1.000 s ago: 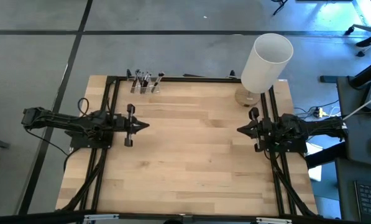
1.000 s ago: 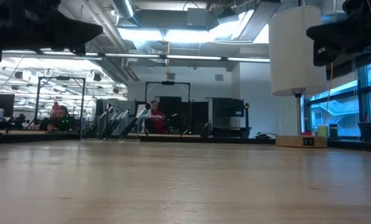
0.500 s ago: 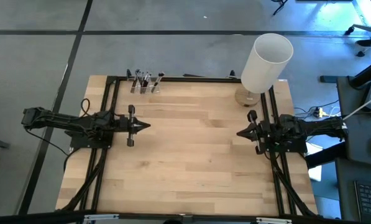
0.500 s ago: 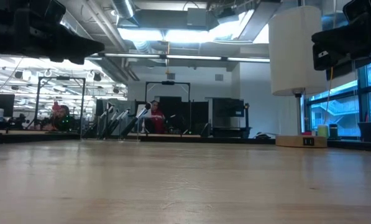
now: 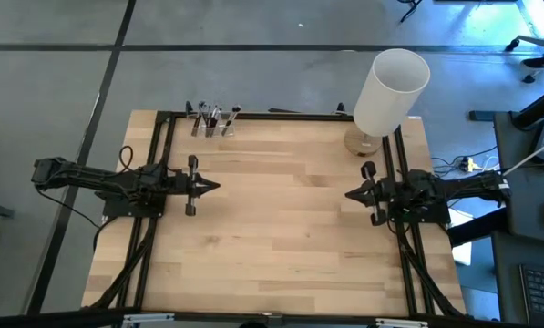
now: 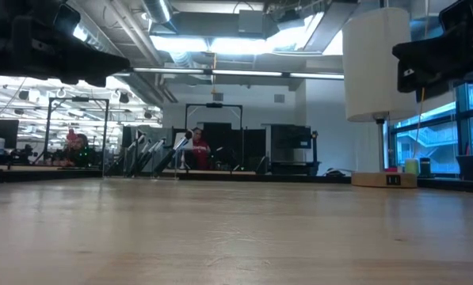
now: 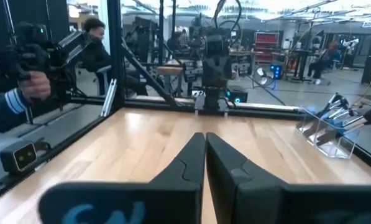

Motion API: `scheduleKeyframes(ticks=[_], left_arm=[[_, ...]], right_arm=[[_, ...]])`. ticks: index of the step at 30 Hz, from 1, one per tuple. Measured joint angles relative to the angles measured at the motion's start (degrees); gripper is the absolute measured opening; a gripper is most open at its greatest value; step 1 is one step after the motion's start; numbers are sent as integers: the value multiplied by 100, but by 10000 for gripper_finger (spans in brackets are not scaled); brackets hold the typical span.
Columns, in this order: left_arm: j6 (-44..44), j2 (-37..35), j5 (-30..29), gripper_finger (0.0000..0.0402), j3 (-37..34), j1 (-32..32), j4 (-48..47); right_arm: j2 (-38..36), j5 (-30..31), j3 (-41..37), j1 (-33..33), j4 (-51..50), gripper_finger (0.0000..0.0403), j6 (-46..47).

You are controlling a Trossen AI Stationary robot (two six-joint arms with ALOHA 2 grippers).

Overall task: Put items in baskets/containers
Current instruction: Return to Home Position

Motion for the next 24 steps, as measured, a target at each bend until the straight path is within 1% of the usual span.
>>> scheduleKeyframes(ticks=[3, 7, 11, 20, 24], left_arm=[[-97, -33, 10, 3, 0, -9, -43], [-155, -402, 161, 3, 0, -23, -422], [-96, -1038, 162, 4, 0, -23, -877], [-60, -2525, 162, 5, 0, -22, -2483], [1, -2523, 231, 2, 48, -2, -2624]], right_arm=[[4, 1, 0, 0, -28, 16, -95], [0, 2, 0, 0, -6, 16, -122], [2, 2, 0, 0, -6, 16, -130], [2, 2, 0, 0, 1, 16, -99], [2, 3, 0, 0, 10, 16, -106]])
